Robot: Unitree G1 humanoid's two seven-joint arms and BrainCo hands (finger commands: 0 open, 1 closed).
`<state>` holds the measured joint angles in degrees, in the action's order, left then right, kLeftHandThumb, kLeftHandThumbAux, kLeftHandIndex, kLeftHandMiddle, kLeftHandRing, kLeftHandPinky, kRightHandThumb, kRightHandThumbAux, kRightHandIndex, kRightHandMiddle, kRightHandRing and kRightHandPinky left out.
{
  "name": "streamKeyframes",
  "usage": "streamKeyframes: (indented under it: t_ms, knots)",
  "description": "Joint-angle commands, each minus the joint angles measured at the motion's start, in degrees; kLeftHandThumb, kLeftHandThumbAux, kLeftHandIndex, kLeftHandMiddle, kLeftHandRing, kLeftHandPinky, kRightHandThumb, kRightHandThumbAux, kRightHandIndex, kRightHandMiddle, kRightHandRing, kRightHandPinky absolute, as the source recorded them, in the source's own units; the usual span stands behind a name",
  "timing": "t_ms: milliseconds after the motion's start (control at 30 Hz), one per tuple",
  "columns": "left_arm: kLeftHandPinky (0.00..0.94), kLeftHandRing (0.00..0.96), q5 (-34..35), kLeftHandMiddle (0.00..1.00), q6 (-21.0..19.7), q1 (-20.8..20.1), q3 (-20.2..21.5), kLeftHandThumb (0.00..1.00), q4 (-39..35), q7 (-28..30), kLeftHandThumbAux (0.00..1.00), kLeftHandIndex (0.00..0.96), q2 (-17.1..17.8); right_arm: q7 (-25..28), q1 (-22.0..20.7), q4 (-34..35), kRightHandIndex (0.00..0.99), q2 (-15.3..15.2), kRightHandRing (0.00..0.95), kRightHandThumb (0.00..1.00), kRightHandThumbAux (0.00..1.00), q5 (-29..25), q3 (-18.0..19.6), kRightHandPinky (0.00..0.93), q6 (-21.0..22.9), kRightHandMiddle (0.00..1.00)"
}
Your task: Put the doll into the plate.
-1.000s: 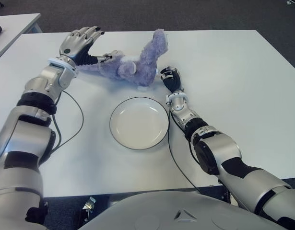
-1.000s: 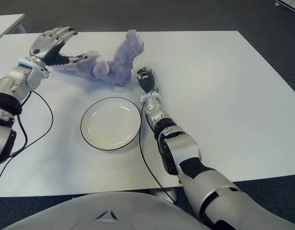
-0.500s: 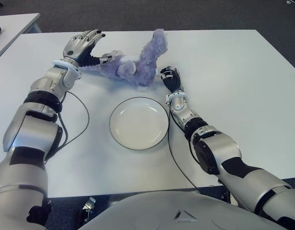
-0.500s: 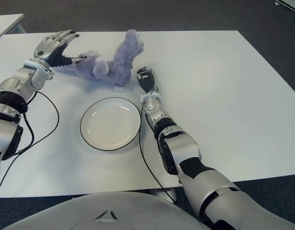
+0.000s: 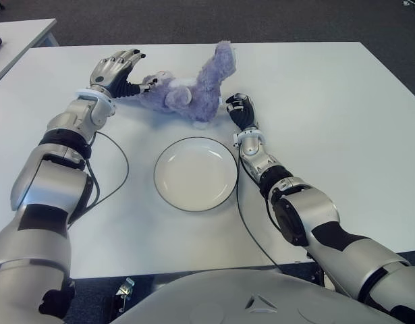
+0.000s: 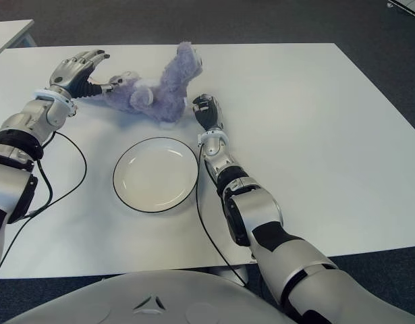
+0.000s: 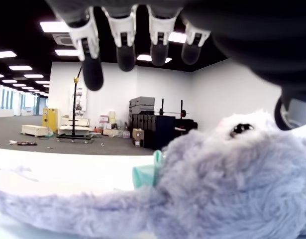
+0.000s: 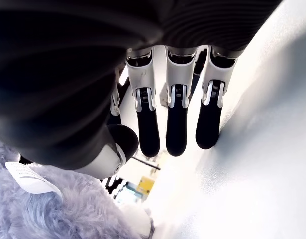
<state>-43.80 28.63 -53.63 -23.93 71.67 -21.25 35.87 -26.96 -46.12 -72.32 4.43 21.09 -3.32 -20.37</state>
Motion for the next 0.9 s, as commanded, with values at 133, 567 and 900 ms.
streamKeyframes:
  t_ms: [133,567,900]
  knots:
    - [0.108,0.039,-0.07,0.000,-0.36,-1.00,-1.71,0.223,1.91,1.93,0.311,0.000,-2.05,1.31,9.13,-7.30,0.410,7.38,0.419,0.696,0.740,0.10,-0.04,0.482,6.69,0.405]
    - [0.070,0.001,1.92,0.000,0.08,-0.76,-1.30,0.229,2.85,5.85,0.320,0.000,-3.59,1.60,9.47,-7.26,0.411,7.49,0.756,0.700,0.737,-0.50,0.57,0.810,6.37,0.709]
    - [0.021,0.000,5.15,0.000,-0.01,-0.16,-0.36,0.257,3.21,9.91,0.342,0.000,-5.17,1.76,9.40,-7.30,0.412,7.24,0.841,0.700,0.736,0.08,-0.07,0.860,6.92,0.792]
